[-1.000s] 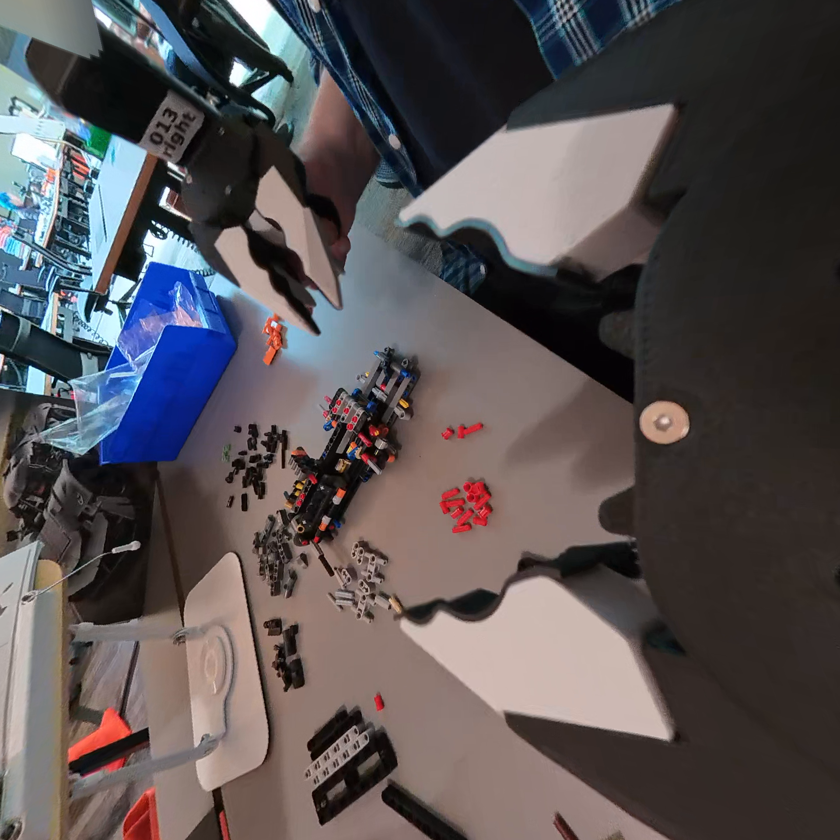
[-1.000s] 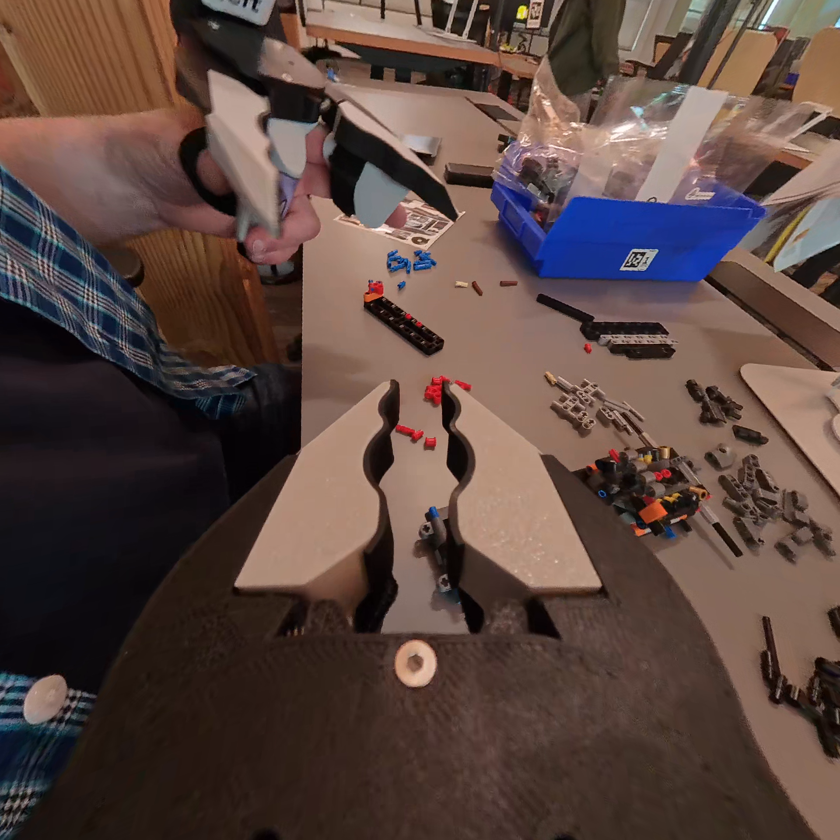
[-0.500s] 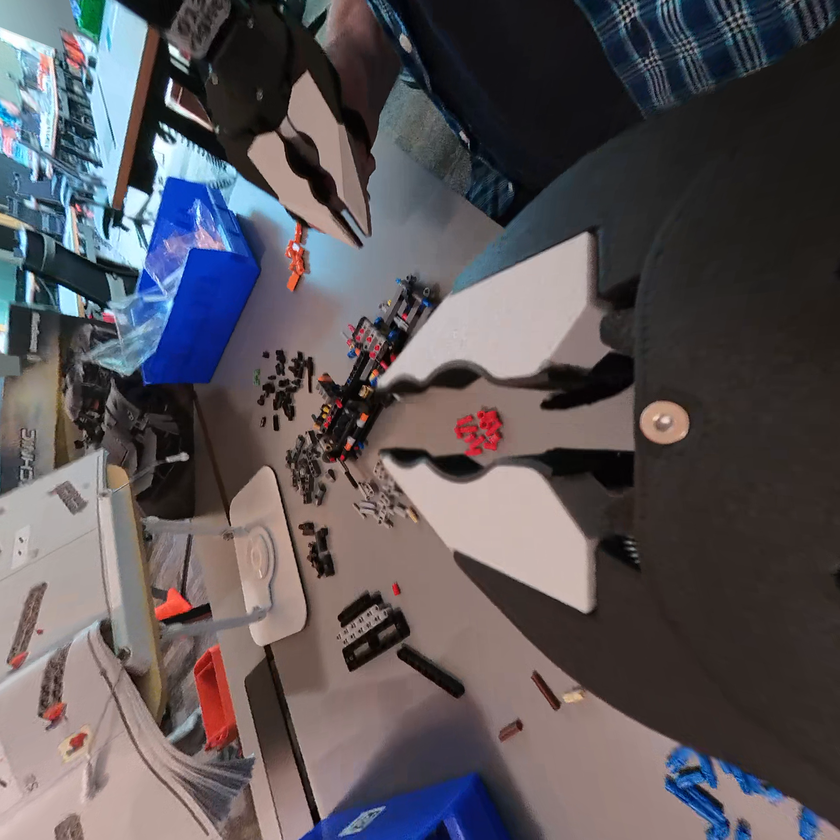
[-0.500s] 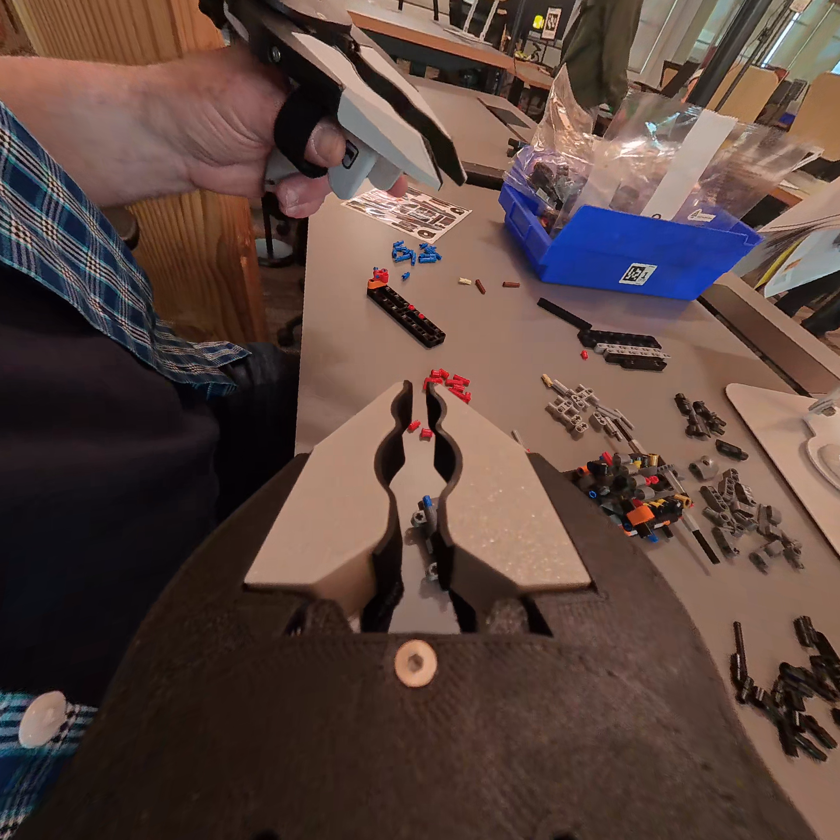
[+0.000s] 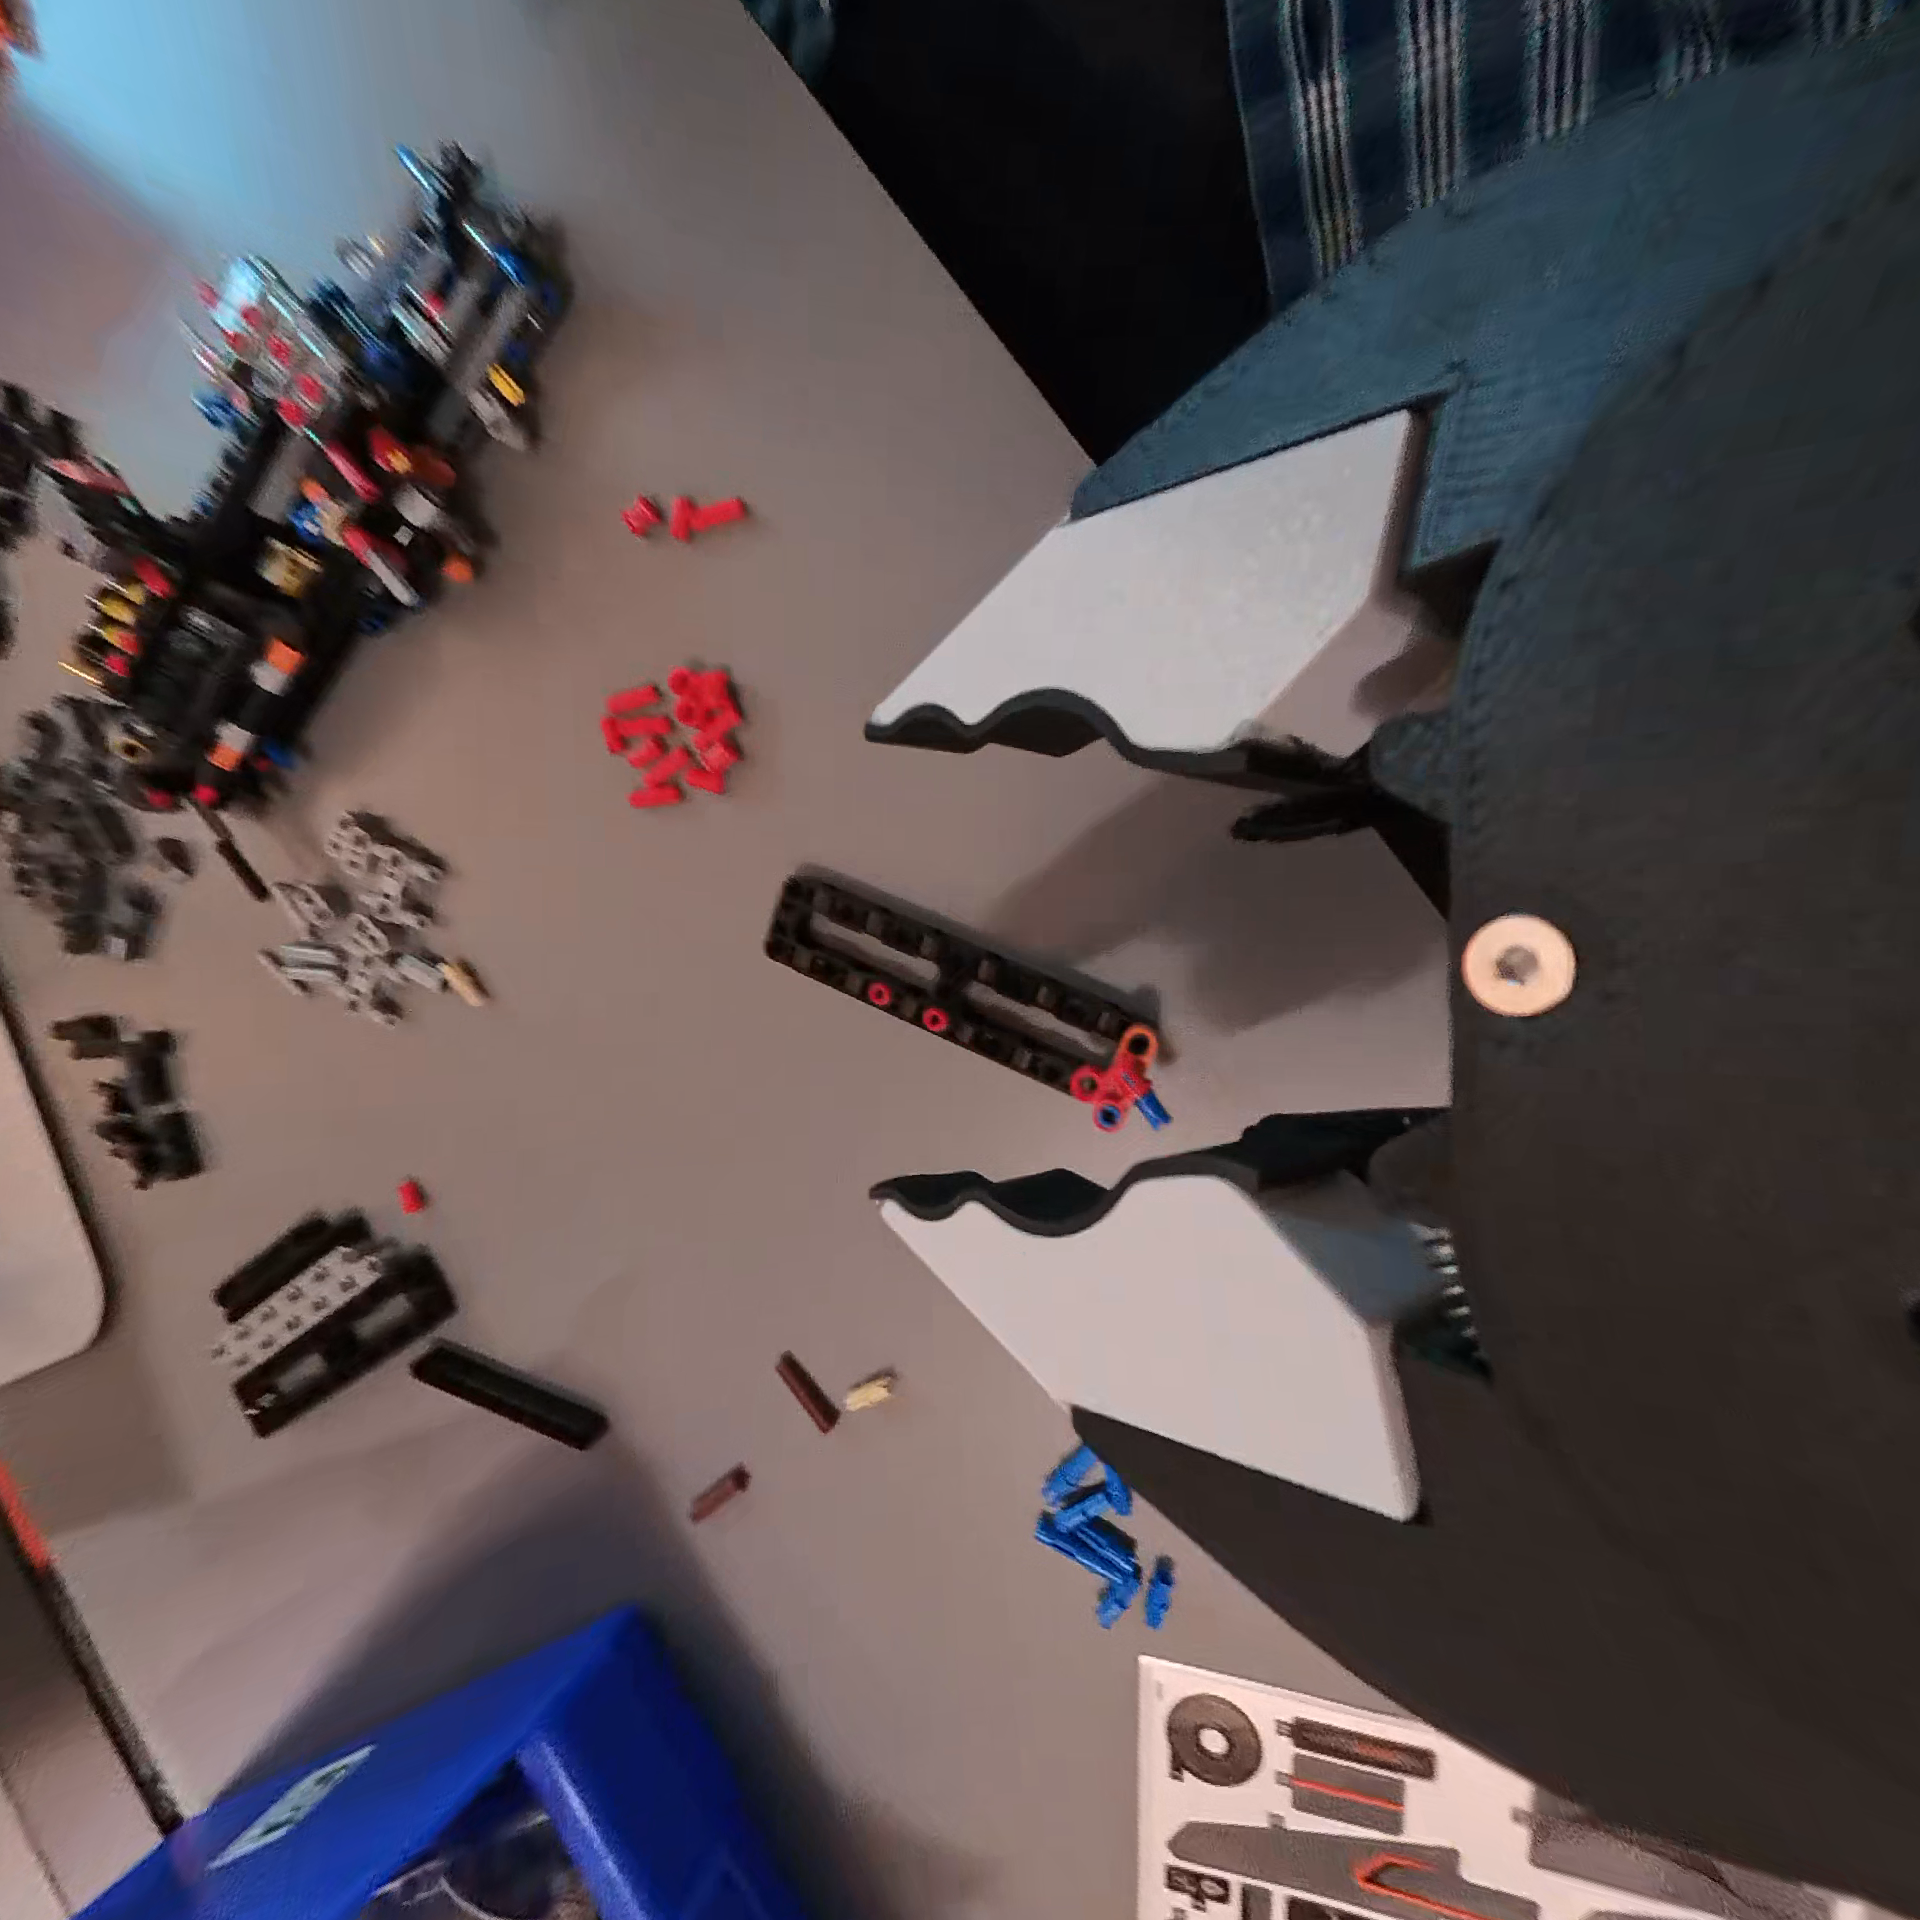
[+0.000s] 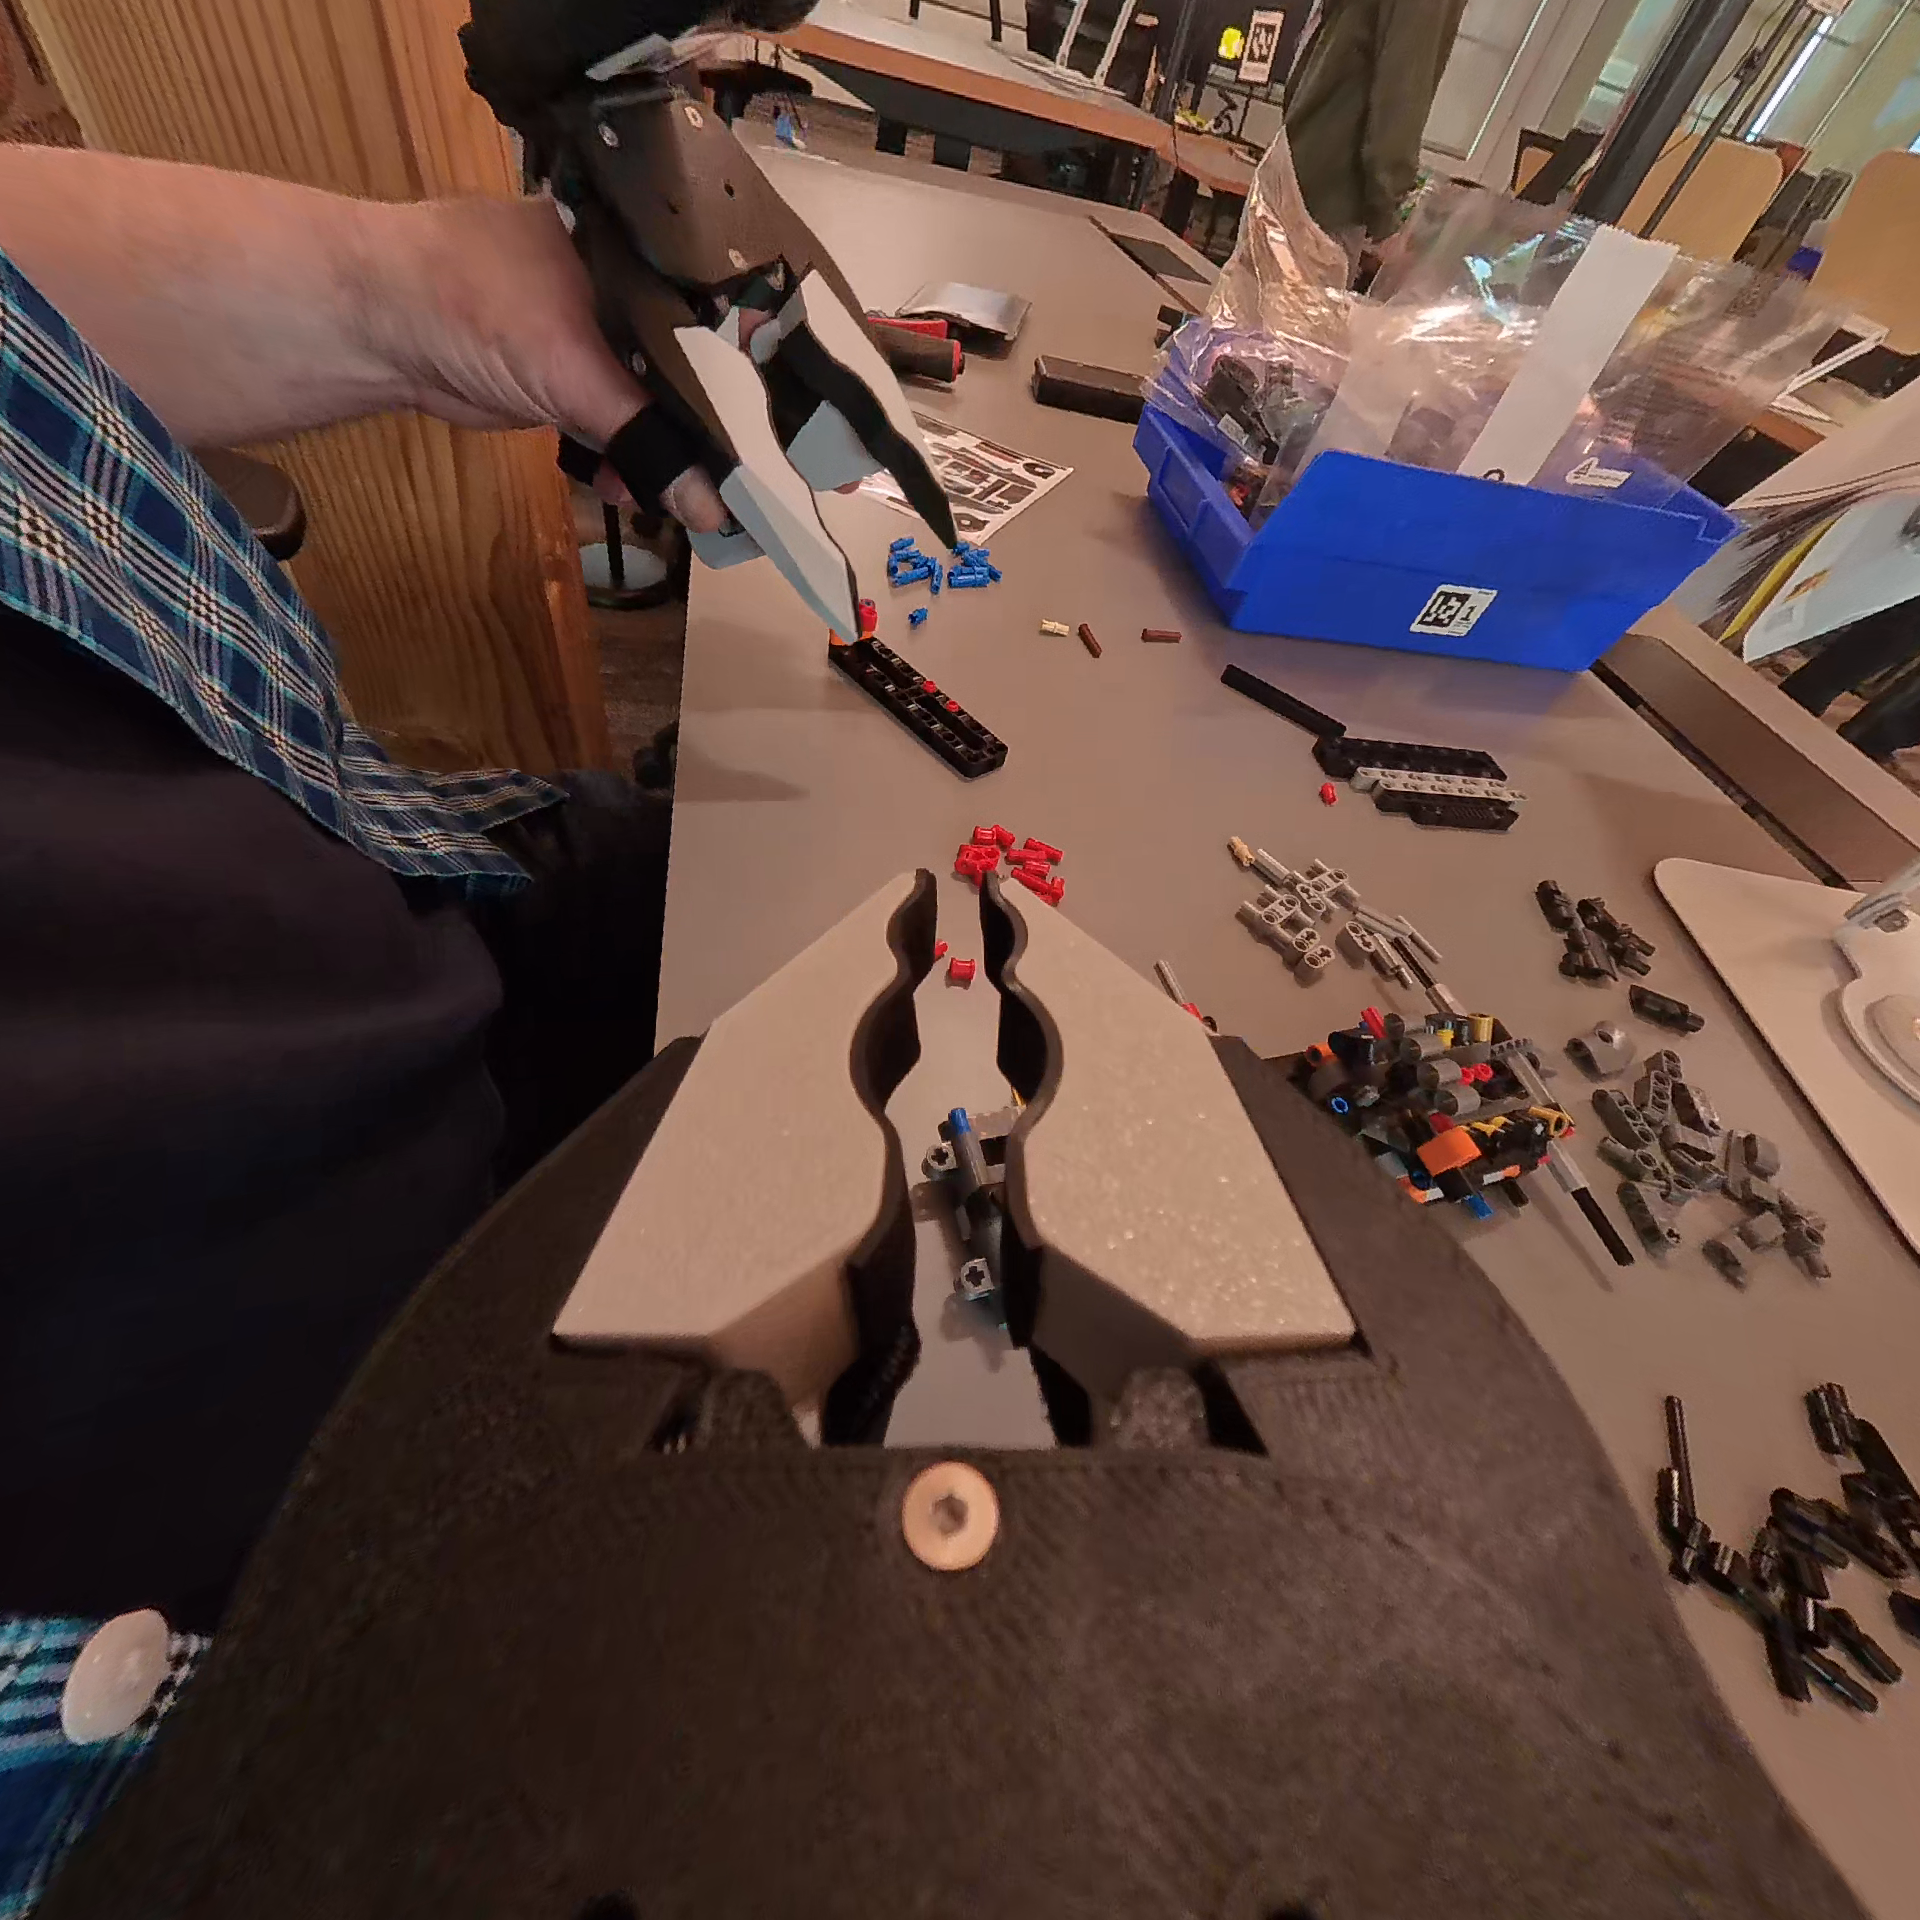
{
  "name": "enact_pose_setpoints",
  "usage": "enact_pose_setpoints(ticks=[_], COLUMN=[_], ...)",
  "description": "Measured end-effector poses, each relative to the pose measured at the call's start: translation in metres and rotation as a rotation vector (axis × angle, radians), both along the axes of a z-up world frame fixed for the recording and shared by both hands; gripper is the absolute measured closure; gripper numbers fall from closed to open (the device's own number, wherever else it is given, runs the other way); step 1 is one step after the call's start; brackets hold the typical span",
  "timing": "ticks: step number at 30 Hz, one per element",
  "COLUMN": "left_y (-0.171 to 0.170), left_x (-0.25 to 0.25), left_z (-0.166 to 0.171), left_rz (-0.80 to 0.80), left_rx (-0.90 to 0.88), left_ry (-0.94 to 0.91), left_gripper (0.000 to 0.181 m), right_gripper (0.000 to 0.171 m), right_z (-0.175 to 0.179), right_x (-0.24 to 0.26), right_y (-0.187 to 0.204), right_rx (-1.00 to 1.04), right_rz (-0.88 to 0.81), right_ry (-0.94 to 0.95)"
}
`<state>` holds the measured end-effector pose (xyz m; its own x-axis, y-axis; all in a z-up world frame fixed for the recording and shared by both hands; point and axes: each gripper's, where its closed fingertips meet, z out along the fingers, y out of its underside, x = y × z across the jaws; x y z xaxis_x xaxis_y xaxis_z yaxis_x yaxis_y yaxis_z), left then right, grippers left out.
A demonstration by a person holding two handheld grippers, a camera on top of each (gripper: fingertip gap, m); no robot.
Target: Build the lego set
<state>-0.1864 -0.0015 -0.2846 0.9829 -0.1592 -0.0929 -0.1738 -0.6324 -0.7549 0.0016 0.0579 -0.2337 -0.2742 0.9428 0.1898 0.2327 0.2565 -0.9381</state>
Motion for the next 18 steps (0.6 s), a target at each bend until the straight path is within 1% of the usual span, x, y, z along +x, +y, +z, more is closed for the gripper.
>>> enact_pose_setpoints(ticks=[2, 8, 18], left_y=[-0.005, -0.017, -0.041], left_x=[-0.006, -0.018, -0.039], left_z=[-0.006, -0.013, -0.001], left_rz=[0.008, 0.054, 0.134], left_rx=[-0.022, -0.020, 0.028], left_ry=[0.026, 0.005, 0.015], left_gripper=[0.101, 0.099, 0.094], right_gripper=[0.165, 0.165, 0.165], right_z=[0.000, -0.001, 0.000], right_x=[0.000, 0.000, 0.000], right_y=[0.000, 0.001, -0.001], right_rx=[0.003, 0.004, 0.010], right_rz=[-0.001, -0.001, 0.006], right_ry=[-0.001, 0.000, 0.004])
